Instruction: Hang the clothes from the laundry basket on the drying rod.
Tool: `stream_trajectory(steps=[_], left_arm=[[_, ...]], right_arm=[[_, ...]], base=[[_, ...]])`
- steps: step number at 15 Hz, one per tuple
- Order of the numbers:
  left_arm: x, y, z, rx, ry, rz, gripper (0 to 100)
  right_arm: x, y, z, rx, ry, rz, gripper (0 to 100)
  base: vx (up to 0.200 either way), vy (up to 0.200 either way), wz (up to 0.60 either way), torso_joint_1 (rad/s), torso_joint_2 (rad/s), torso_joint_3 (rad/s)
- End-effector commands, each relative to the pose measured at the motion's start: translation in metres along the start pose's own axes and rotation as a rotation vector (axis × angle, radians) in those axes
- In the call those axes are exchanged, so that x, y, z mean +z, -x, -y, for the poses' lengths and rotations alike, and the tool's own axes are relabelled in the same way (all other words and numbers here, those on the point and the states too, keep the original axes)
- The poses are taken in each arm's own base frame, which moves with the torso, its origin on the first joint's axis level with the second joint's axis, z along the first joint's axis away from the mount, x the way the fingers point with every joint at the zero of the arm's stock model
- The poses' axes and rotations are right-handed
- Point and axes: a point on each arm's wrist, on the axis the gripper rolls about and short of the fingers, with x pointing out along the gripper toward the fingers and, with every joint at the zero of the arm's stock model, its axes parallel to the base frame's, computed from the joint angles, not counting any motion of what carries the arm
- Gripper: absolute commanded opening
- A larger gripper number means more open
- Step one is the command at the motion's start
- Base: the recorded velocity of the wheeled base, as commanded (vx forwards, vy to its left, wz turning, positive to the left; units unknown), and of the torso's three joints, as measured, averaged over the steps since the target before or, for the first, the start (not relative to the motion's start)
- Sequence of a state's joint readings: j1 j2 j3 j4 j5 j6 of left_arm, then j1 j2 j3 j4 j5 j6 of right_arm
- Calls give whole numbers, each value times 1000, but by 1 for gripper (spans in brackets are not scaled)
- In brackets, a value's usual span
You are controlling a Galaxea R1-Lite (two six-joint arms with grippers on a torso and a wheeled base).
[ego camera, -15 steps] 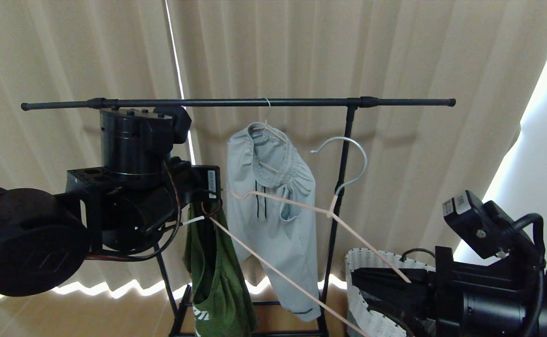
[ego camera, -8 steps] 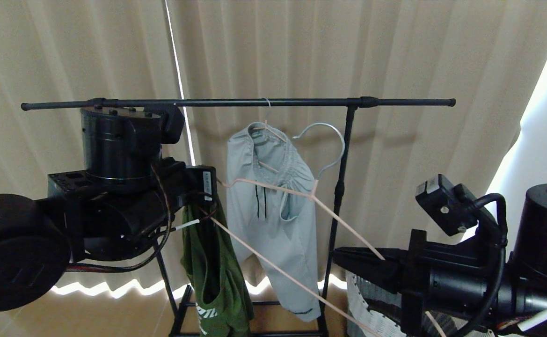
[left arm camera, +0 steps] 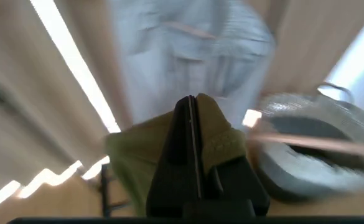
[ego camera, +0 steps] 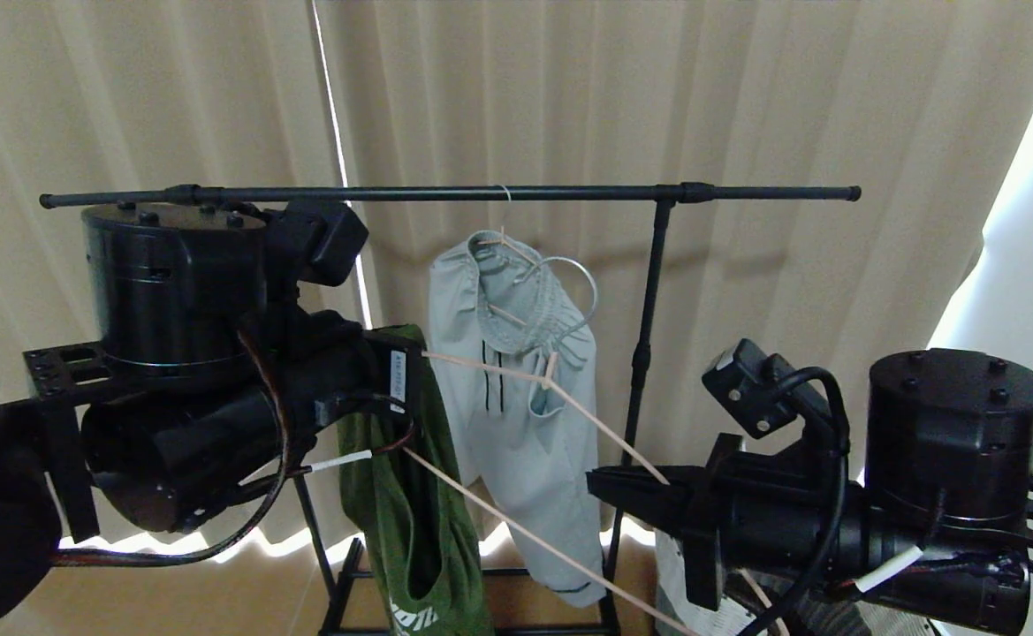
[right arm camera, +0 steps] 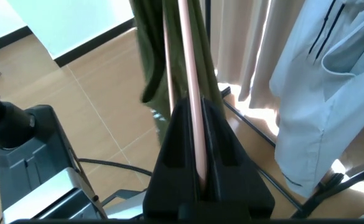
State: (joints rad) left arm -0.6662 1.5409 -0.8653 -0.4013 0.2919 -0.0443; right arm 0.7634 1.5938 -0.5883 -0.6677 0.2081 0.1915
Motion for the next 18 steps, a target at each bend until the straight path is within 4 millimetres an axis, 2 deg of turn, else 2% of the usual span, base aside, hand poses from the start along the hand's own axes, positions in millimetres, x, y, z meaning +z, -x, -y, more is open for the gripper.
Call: stream_trajectory(steps=[1, 3, 9, 13, 18], left_arm=[[7, 12, -1, -84, -16, 33, 0], [7, 14, 1, -140, -40, 36, 0], [5, 22, 31, -265, -72, 42, 0], [16, 23, 34, -366, -83, 74, 0], [23, 23, 34, -370, -90, 100, 0]], right_arm=[[-2, -8, 2, -2, -4, -18, 0], [-1, -9, 2, -2, -3, -15, 0], [-1, -18, 4, 0, 1, -3, 0], [-2, -25, 5, -2, 0, -7, 0], [3, -26, 6, -8, 3, 8, 0]], base=[[0, 0, 0, 0, 0, 0], [0, 0, 0, 0, 0, 0], [0, 0, 0, 0, 0, 0], [0, 0, 0, 0, 0, 0], [0, 0, 0, 0, 0, 0]])
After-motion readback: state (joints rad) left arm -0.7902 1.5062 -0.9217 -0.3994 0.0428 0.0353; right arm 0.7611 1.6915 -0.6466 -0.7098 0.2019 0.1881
